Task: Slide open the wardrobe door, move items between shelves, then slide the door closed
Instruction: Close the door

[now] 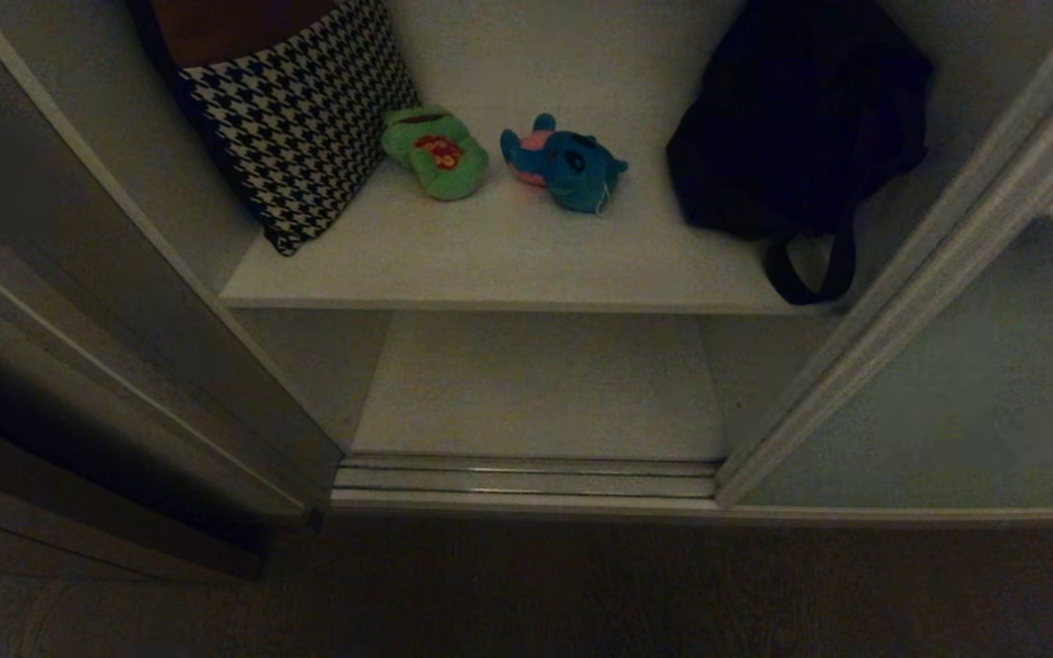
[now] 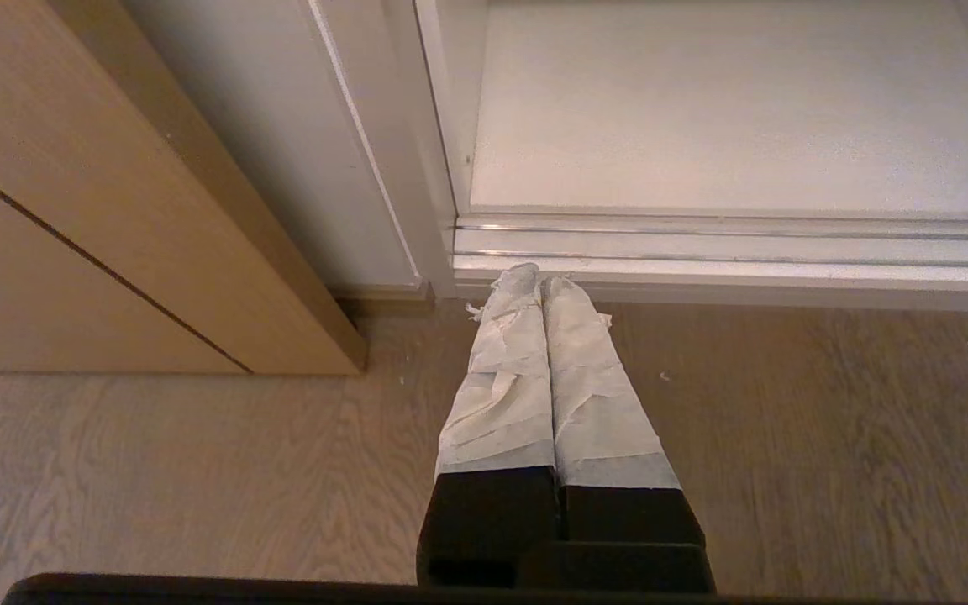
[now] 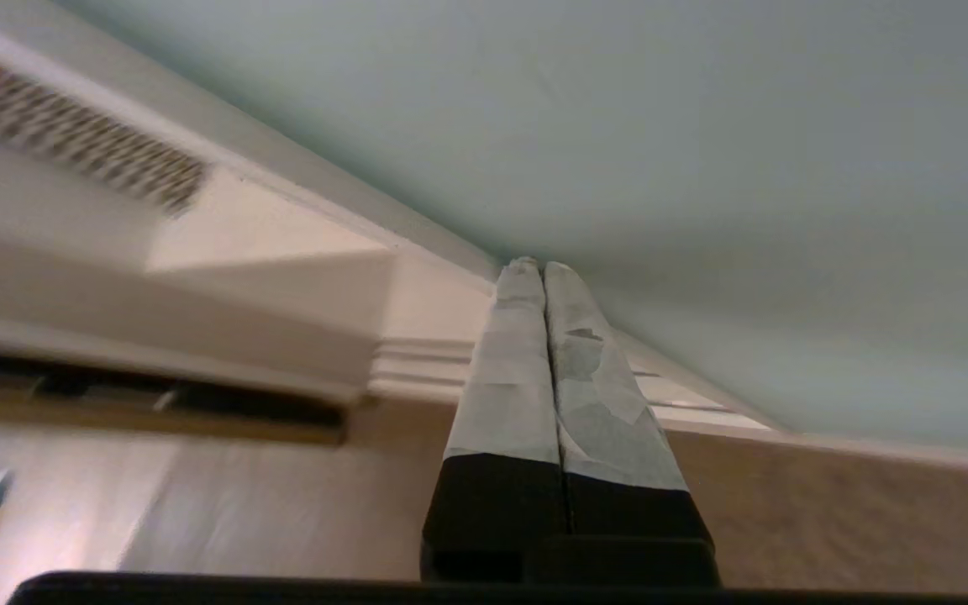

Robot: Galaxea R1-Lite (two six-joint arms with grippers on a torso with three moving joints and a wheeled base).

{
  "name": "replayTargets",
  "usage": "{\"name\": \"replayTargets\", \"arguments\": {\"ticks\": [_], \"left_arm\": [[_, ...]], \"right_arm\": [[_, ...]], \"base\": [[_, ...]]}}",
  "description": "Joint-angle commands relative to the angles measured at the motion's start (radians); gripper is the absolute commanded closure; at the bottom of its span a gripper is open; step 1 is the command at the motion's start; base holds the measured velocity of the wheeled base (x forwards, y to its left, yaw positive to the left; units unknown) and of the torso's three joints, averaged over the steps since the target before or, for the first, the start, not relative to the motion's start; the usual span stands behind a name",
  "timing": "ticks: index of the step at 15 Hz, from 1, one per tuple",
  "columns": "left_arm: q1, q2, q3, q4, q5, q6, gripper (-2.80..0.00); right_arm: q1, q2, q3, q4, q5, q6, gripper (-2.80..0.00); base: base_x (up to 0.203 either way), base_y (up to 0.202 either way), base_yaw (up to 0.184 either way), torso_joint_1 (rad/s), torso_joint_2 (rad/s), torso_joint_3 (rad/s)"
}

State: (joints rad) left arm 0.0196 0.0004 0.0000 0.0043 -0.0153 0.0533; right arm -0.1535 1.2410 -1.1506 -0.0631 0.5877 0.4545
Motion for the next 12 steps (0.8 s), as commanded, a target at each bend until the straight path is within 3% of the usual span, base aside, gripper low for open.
{"name": "replayTargets", "arguments": {"ticks": [1,7,10,12], "left_arm": [[0.0,0.001,0.0,0.0,0.0,0.0,0.0],[0.0,0.001,0.0,0.0,0.0,0.0,0.0],[0.0,0.001,0.0,0.0,0.0,0.0,0.0],[0.0,0.001,0.0,0.0,0.0,0.0,0.0]], "right_arm": [[0.085,-0.033,0.008,0.0,0.003,0.003,0.0],[0.348,-0.206,0.108,0.043,0.011,-0.058,0.0],[0.37,-0.293,0.184,0.073,0.099,-0.139,0.0],[0.356,-0.318,0.211,0.083,0.099,-0.15,0.0]], "base": [[0.0,0.0,0.0,0.0,0.0,0.0],[0.0,0.0,0.0,0.0,0.0,0.0],[0.0,0.0,0.0,0.0,0.0,0.0],[0.0,0.0,0.0,0.0,0.0,0.0]]}}
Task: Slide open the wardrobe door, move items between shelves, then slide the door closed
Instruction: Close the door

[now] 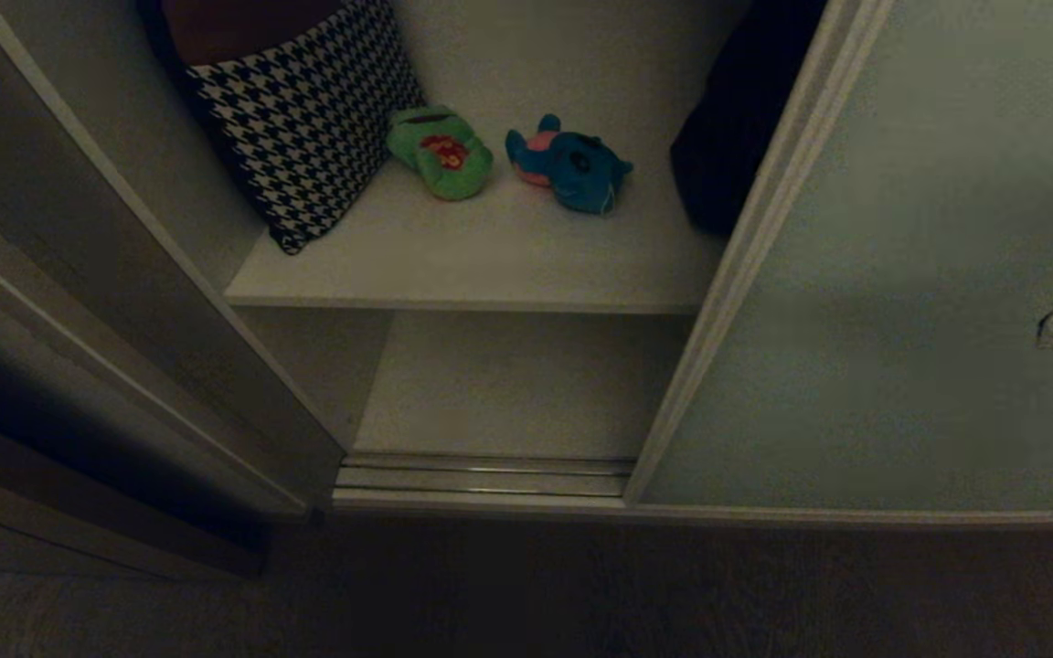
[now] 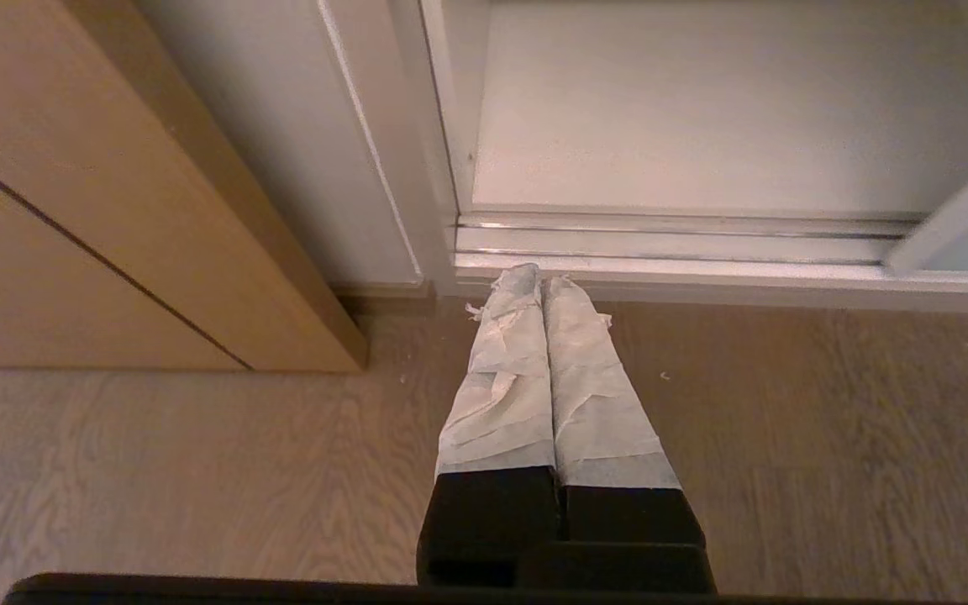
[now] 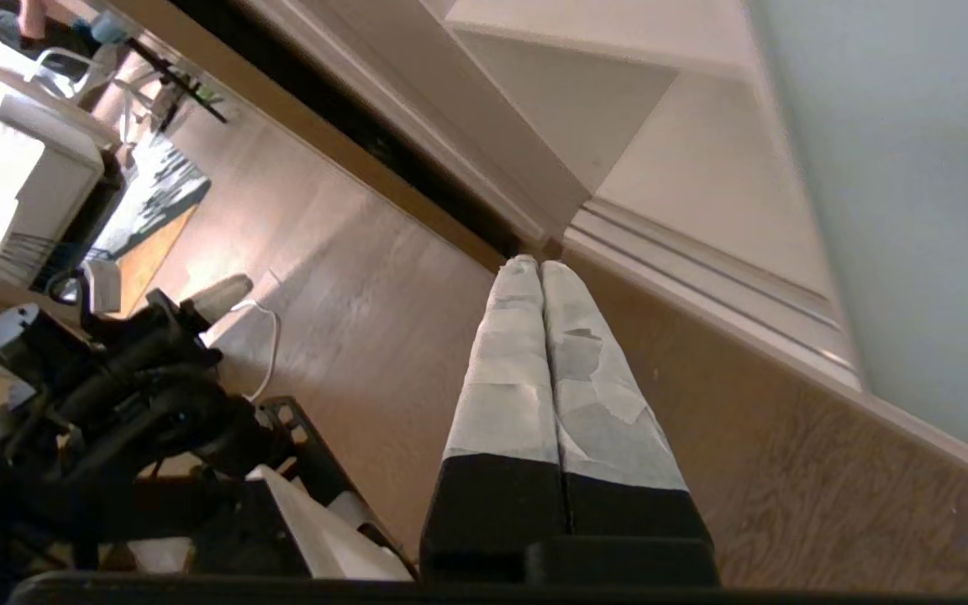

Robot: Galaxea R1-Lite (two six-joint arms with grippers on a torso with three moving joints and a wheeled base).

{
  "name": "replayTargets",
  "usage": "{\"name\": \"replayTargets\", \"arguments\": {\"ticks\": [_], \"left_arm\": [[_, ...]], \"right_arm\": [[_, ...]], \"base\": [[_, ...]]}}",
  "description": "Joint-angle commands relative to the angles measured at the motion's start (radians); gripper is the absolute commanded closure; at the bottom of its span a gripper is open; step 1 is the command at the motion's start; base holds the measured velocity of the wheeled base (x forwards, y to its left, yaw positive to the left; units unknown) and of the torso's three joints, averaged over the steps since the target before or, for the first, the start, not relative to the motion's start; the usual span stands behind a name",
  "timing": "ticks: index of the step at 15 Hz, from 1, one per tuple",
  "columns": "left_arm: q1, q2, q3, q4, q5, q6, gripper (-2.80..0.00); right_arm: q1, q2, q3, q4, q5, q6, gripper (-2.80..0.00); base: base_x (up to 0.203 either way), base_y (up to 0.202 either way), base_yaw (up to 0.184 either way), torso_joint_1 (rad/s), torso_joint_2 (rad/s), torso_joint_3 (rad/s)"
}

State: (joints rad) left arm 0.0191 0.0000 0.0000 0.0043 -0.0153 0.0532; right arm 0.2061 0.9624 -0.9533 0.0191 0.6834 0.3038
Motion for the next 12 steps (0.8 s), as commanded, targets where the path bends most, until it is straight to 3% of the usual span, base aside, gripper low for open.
{"name": "replayTargets", "arguments": {"ticks": [1,4,10,12], "left_arm": [[0.001,0.002,0.0,0.0,0.0,0.0,0.0],[0.001,0.002,0.0,0.0,0.0,0.0,0.0],[0.001,0.002,0.0,0.0,0.0,0.0,0.0],[0.001,0.002,0.0,0.0,0.0,0.0,0.0]], "right_arm": [[-0.03,-0.05,0.017,0.006,0.003,0.001,0.0],[-0.137,-0.094,0.011,0.046,0.002,0.001,0.0],[-0.522,-0.159,0.004,0.103,-0.004,0.009,0.0],[-0.662,-0.173,-0.003,0.11,-0.085,0.009,0.0]], "base": [[0.0,0.0,0.0,0.0,0.0,0.0],[0.0,0.0,0.0,0.0,0.0,0.0],[0.0,0.0,0.0,0.0,0.0,0.0],[0.0,0.0,0.0,0.0,0.0,0.0]]}}
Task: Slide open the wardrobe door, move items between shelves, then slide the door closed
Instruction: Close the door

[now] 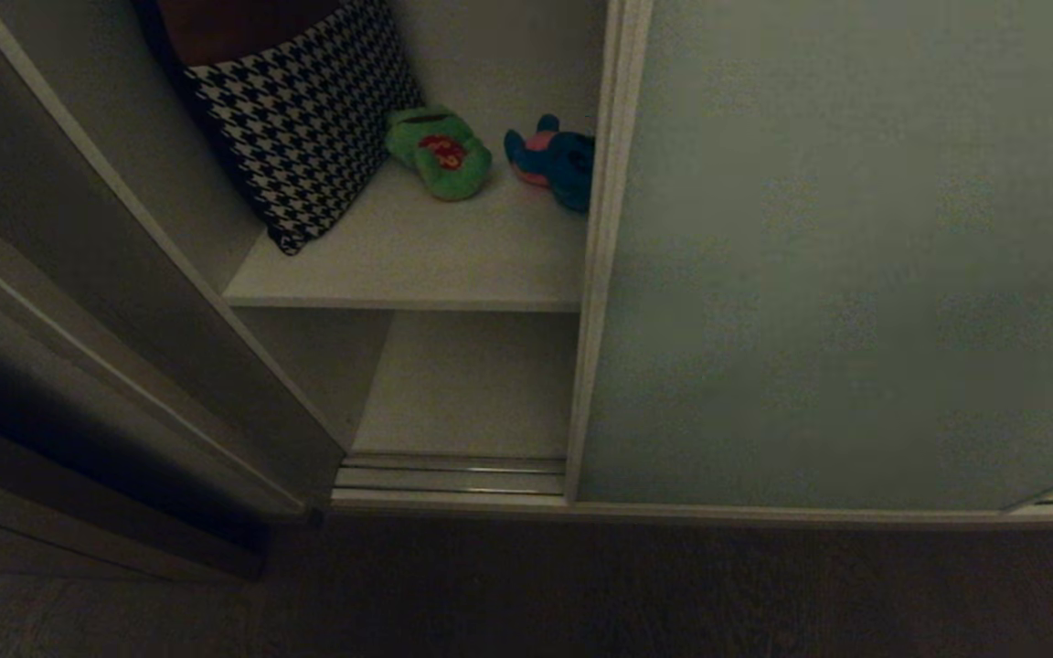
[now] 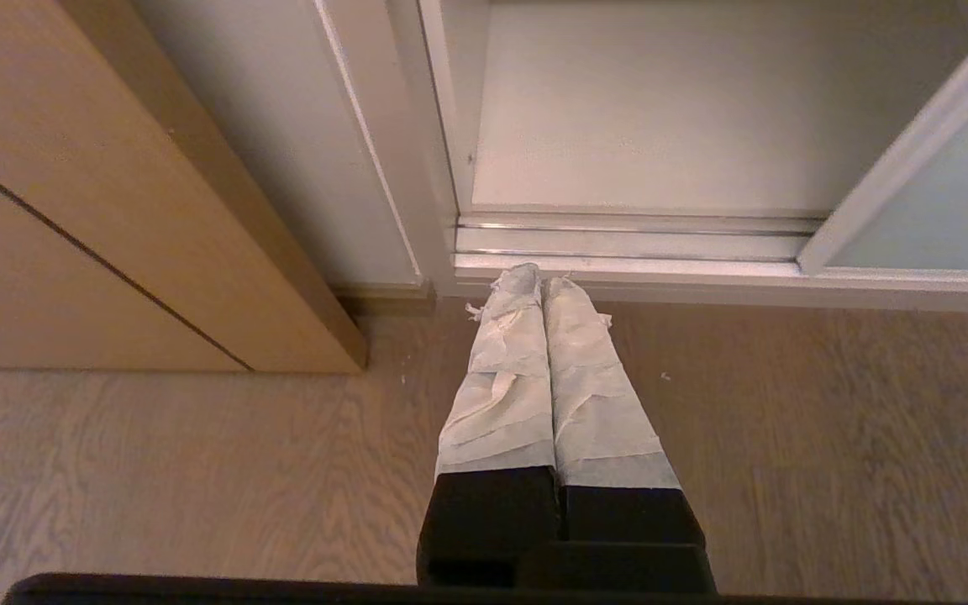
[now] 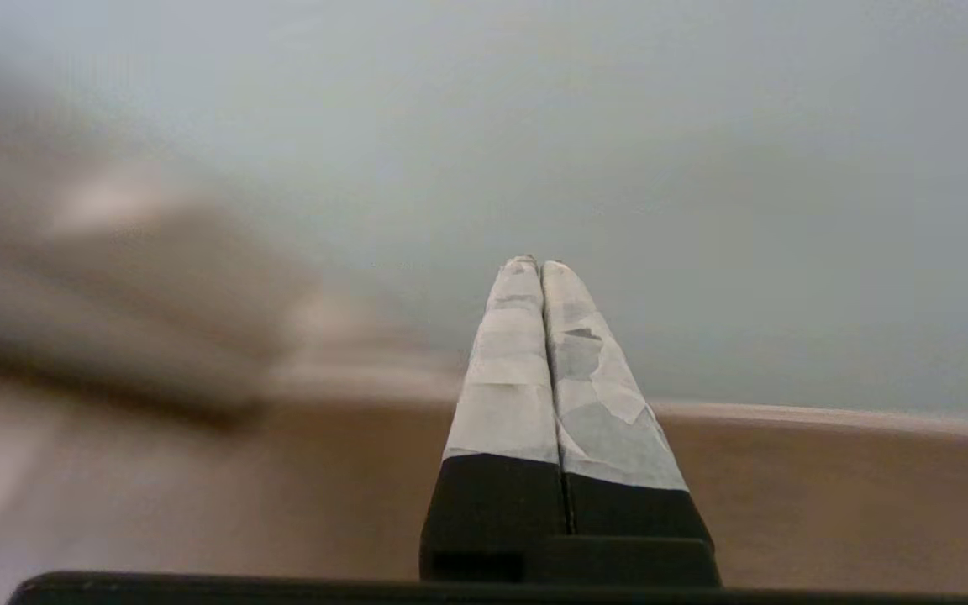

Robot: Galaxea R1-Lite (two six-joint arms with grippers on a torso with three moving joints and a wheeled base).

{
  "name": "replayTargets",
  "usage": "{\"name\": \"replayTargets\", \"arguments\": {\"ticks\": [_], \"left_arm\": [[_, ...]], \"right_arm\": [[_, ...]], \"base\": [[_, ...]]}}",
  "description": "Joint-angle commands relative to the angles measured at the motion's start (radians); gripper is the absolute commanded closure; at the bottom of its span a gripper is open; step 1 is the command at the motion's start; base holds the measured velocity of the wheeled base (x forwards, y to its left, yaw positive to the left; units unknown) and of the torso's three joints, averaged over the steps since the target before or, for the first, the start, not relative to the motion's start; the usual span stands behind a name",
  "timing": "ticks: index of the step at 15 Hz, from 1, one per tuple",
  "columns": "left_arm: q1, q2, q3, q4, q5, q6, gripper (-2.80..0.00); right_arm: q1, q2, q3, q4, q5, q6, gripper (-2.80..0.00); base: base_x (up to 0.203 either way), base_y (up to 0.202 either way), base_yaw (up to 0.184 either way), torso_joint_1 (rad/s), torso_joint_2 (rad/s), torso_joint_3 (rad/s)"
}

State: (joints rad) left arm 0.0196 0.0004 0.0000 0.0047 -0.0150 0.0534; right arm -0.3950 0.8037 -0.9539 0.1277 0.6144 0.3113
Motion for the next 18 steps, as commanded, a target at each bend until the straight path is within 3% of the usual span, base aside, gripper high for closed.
{"name": "replayTargets", "arguments": {"ticks": [1,6,8,9,10,14,18], "left_arm": [[0.0,0.001,0.0,0.0,0.0,0.0,0.0],[0.0,0.001,0.0,0.0,0.0,0.0,0.0],[0.0,0.002,0.0,0.0,0.0,0.0,0.0],[0.0,0.001,0.0,0.0,0.0,0.0,0.0],[0.0,0.001,0.0,0.0,0.0,0.0,0.0],[0.0,0.001,0.0,0.0,0.0,0.0,0.0],[0.0,0.001,0.0,0.0,0.0,0.0,0.0]], "right_arm": [[-0.125,-0.017,-0.003,0.009,-0.056,-0.001,0.0],[-0.5,0.01,-0.027,0.075,-0.114,-0.034,0.0],[-0.611,0.06,-0.028,0.075,-0.192,-0.073,0.0],[-0.635,0.085,-0.033,0.074,-0.269,-0.079,0.0],[-0.644,0.098,-0.031,0.072,-0.294,-0.085,0.0],[-0.78,0.183,-0.087,0.059,-0.3,-0.071,0.0],[-0.948,0.366,-0.234,0.016,-0.295,-0.028,0.0]], "base": [[0.0,0.0,0.0,0.0,0.0,0.0],[0.0,0.0,0.0,0.0,0.0,0.0],[0.0,0.0,0.0,0.0,0.0,0.0],[0.0,0.0,0.0,0.0,0.0,0.0],[0.0,0.0,0.0,0.0,0.0,0.0],[0.0,0.0,0.0,0.0,0.0,0.0],[0.0,0.0,0.0,0.0,0.0,0.0]]}}
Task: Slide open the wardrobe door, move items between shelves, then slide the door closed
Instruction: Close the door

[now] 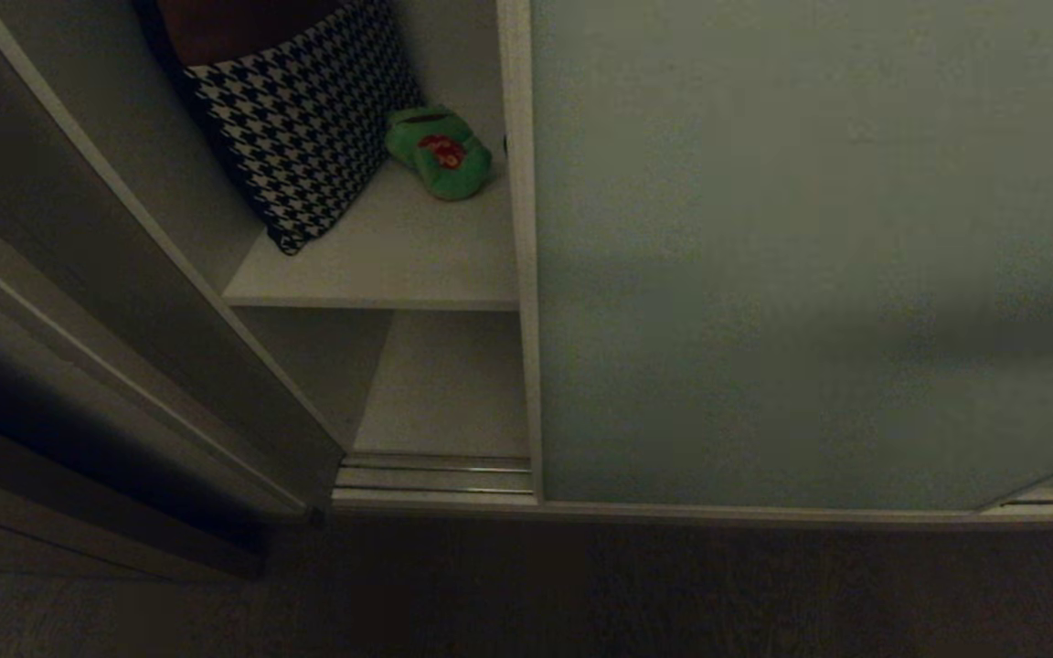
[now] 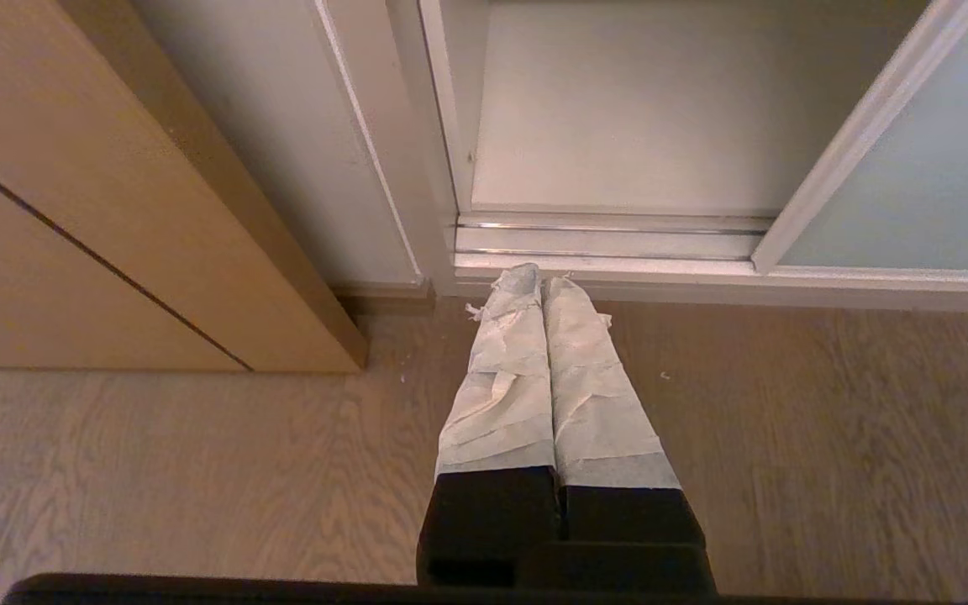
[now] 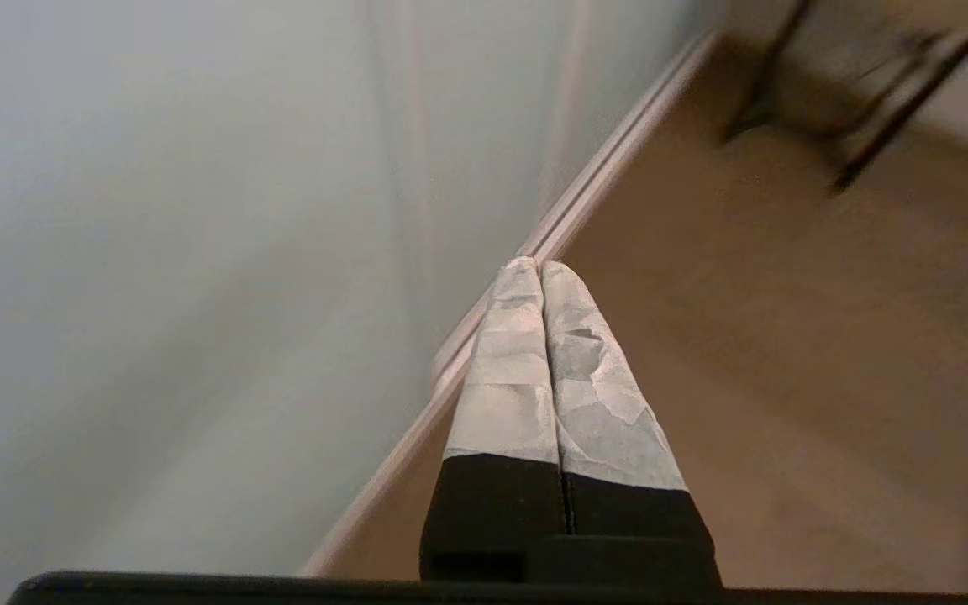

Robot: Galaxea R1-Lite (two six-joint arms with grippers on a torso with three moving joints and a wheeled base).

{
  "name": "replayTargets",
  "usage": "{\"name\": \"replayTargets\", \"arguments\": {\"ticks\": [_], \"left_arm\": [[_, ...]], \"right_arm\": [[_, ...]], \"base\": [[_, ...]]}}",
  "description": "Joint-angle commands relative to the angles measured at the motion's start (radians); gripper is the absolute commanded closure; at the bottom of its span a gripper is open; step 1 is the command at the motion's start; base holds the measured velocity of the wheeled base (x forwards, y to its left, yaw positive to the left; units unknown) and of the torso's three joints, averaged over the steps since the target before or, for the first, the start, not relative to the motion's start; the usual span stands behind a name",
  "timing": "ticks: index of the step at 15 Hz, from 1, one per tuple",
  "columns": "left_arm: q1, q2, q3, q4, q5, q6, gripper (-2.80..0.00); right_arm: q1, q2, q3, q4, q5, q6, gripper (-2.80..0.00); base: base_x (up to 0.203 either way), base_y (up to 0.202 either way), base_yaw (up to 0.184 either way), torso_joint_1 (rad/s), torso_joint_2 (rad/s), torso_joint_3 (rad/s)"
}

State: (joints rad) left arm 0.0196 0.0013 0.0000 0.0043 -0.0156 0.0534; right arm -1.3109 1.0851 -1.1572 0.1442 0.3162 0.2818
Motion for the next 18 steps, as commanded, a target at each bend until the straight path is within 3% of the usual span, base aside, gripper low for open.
{"name": "replayTargets", "arguments": {"ticks": [1,6,10,13,18], "left_arm": [[0.0,0.0,0.0,0.0,0.0,0.0,0.0],[0.0,0.0,0.0,0.0,0.0,0.0,0.0],[0.0,0.0,0.0,0.0,0.0,0.0,0.0],[0.0,0.0,0.0,0.0,0.0,0.0,0.0],[0.0,0.0,0.0,0.0,0.0,0.0,0.0]], "right_arm": [[-0.063,0.141,-0.075,-0.027,0.004,0.006,0.0],[-0.117,0.431,-0.399,-0.079,0.052,0.054,0.0],[-0.14,0.596,-0.573,0.037,0.376,0.132,0.0],[-0.142,0.673,-0.596,0.086,0.481,0.136,0.0],[-0.13,0.79,-0.739,0.166,0.573,0.189,0.0]], "base": [[0.0,0.0,0.0,0.0,0.0,0.0],[0.0,0.0,0.0,0.0,0.0,0.0],[0.0,0.0,0.0,0.0,0.0,0.0],[0.0,0.0,0.0,0.0,0.0,0.0],[0.0,0.0,0.0,0.0,0.0,0.0]]}}
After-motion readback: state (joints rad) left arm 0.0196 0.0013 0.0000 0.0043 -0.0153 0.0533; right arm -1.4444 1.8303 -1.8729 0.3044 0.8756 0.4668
